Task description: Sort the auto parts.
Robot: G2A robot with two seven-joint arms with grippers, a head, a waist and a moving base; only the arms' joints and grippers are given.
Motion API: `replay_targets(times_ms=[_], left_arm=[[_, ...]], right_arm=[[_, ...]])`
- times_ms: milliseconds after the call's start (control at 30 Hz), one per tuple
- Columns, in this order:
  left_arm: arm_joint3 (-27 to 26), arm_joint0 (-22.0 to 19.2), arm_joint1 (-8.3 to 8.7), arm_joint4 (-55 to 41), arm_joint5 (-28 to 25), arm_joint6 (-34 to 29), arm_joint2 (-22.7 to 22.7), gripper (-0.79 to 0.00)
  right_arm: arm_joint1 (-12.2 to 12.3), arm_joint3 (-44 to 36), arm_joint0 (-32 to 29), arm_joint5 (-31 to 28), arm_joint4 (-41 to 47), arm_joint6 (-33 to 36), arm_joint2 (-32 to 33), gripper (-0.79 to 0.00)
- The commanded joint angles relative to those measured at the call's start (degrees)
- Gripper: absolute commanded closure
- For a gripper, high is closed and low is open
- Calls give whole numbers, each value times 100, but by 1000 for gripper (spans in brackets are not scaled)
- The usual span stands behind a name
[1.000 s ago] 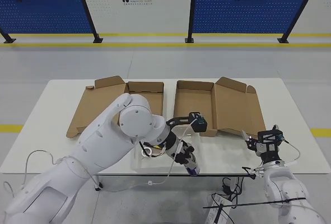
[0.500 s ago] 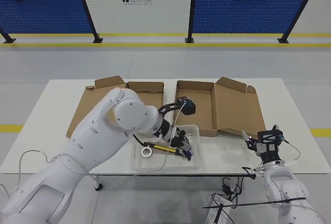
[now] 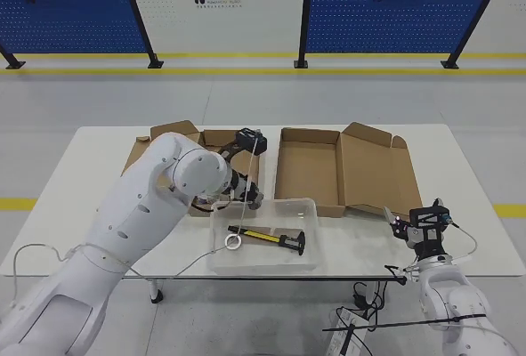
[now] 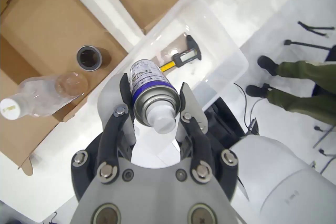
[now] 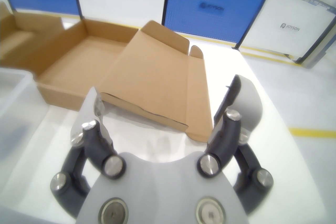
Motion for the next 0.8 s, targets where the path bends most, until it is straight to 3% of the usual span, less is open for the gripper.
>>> replay_targets(times_ms=[0,367,767], left_arm=[[19,38,19,152,73,63,-45,0],[325,-40,29,873,539,178,-66,0],[831,-270,-103,991,572,282,200,0]], right_arm=[[0,0,0,0,0,0,0,-785],[0,0,0,0,0,0,0,-785],[0,0,0,0,0,0,0,-785]])
